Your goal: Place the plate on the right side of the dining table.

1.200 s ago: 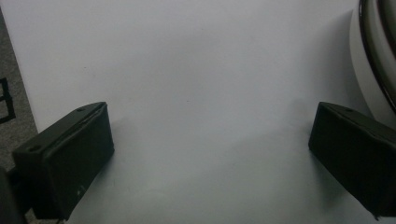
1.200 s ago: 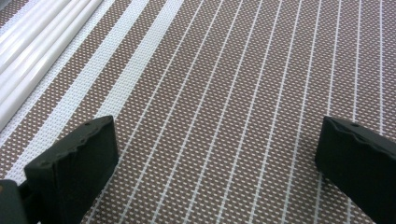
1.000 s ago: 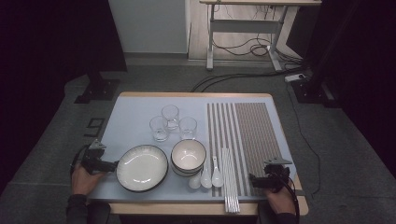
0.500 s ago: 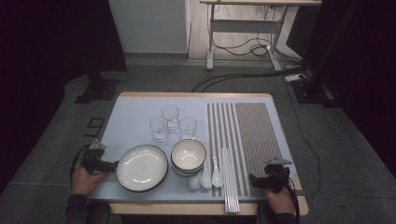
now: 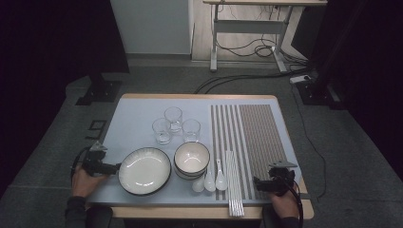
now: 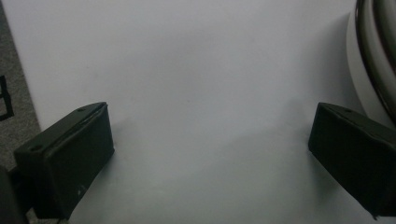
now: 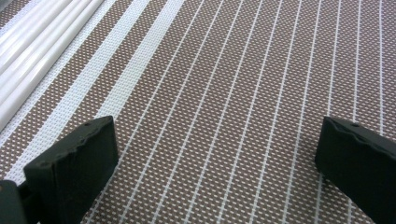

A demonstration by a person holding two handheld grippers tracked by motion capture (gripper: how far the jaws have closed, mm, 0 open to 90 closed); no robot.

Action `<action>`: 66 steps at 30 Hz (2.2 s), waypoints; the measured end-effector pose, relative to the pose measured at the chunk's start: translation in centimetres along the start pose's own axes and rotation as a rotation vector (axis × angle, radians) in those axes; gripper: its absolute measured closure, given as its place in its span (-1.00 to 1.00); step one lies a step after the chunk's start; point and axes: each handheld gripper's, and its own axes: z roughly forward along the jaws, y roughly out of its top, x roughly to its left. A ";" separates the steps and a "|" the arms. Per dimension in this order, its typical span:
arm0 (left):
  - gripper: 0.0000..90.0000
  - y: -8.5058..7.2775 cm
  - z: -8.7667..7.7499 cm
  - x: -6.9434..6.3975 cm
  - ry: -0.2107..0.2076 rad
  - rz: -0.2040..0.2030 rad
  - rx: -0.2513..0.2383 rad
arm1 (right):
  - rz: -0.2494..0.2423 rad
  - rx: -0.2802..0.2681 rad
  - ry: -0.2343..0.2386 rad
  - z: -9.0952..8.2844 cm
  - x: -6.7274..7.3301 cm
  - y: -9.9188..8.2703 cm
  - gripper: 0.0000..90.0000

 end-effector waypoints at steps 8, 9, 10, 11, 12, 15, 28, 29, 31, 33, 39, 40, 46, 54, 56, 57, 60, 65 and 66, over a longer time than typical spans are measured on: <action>-1.00 0.5 -1.0 0.7 -0.032 -0.029 -0.032 | 0.000 0.000 0.000 0.0 0.0 0.0 -1.00; -1.00 0.5 -1.0 0.7 -0.032 -0.029 -0.032 | 0.000 0.000 0.000 0.0 0.0 0.0 -1.00; -1.00 0.7 -1.1 0.7 -0.033 -0.031 -0.033 | 0.000 0.000 0.000 0.0 0.0 0.0 -1.00; -1.00 0.8 -1.1 0.8 -0.037 -0.033 -0.035 | 0.000 0.000 0.000 0.0 0.0 0.0 -1.00; -1.00 1.1 -1.3 0.8 -0.042 -0.032 -0.038 | 0.000 0.000 0.000 0.0 0.0 0.0 -1.00; -0.96 1.7 -1.5 0.6 -0.055 -0.025 -0.050 | 0.000 -0.001 0.001 0.0 0.0 0.0 -1.00; -0.57 5.6 -3.0 -1.2 -0.126 0.059 -0.116 | 0.001 -0.001 0.001 0.0 0.0 0.0 -1.00; -0.51 5.9 -2.9 -1.5 -0.134 0.072 -0.114 | 0.001 -0.001 0.001 0.0 0.0 0.0 -1.00; -0.33 6.7 -2.6 -2.1 -0.150 0.096 -0.113 | 0.001 -0.001 0.001 0.0 0.0 0.0 -1.00; -0.27 7.1 -2.4 -2.3 -0.157 0.106 -0.113 | 0.001 -0.001 0.001 0.0 0.0 0.0 -1.00; 0.09 8.5 -1.4 -3.8 -0.187 0.158 -0.107 | 0.001 -0.001 0.001 0.0 0.0 0.0 -1.00; 0.16 8.6 -1.2 -4.0 -0.192 0.166 -0.104 | 0.001 -0.001 0.001 0.0 0.0 0.0 -1.00; 0.41 9.0 0.2 -4.9 -0.190 0.208 -0.056 | 0.001 -0.001 0.001 0.0 0.0 0.0 -1.00; 0.67 8.9 0.9 -4.8 -0.236 0.205 -0.063 | 0.001 -0.001 0.001 0.0 0.0 0.0 -1.00; 0.70 8.8 1.0 -4.8 -0.247 0.203 -0.059 | 0.001 -0.001 0.001 0.0 0.0 0.0 -1.00; 0.70 8.8 1.1 -4.8 -0.252 0.200 -0.060 | 0.001 -0.001 0.001 0.0 0.0 0.0 -1.00; 0.70 8.8 1.3 -4.7 -0.264 0.196 -0.060 | 0.001 -0.001 0.002 0.0 0.0 0.0 -1.00; 0.73 8.7 1.7 -4.9 -0.251 0.217 -0.041 | 0.001 -0.002 0.002 0.0 0.0 0.0 -1.00; 0.73 8.7 1.8 -5.0 -0.250 0.224 -0.031 | 0.001 -0.001 0.001 0.0 0.0 0.0 -1.00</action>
